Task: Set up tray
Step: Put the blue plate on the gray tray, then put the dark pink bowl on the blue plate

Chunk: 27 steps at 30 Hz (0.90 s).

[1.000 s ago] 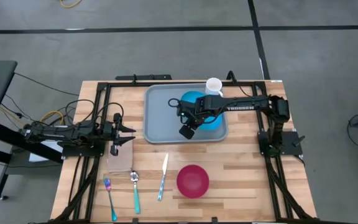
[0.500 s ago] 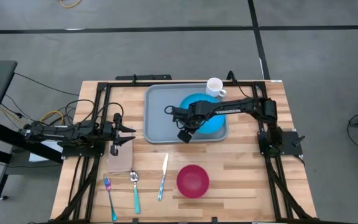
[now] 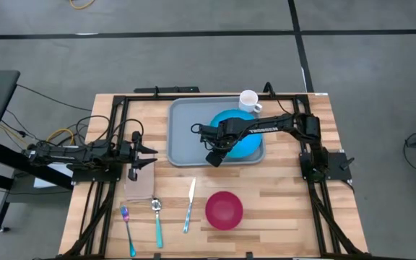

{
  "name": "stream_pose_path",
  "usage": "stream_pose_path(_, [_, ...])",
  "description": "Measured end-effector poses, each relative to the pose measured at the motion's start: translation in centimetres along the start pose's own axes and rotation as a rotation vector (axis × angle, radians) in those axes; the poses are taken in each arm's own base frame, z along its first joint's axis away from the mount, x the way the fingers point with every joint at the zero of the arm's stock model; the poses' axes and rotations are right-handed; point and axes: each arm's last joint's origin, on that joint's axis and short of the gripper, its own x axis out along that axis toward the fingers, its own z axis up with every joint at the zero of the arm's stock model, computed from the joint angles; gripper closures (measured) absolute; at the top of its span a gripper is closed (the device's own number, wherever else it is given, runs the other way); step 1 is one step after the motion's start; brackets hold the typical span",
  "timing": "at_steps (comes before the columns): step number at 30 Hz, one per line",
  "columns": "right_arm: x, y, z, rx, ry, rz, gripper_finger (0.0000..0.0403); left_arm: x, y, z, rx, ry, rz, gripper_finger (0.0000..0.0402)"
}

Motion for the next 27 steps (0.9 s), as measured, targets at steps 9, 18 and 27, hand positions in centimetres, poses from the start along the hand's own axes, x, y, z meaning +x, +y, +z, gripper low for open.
stream_pose_path(9, [-5.9,1.9,-0.4,-0.048,-0.235,0.138,0.0285,0.0,0.0,0.0,0.0,-0.001,0.0,0.028])
stream_pose_path(18, [-12.0,3.1,-6.3,-0.044,-0.144,0.129,0.025,0.0,0.0,0.0,0.0,0.0,0.0,0.028])
stream_pose_path(27, [-11.9,8.5,-12.4,-0.14,-0.033,0.107,0.0193,0.0,0.0,0.0,0.0,0.0,0.0,0.028])
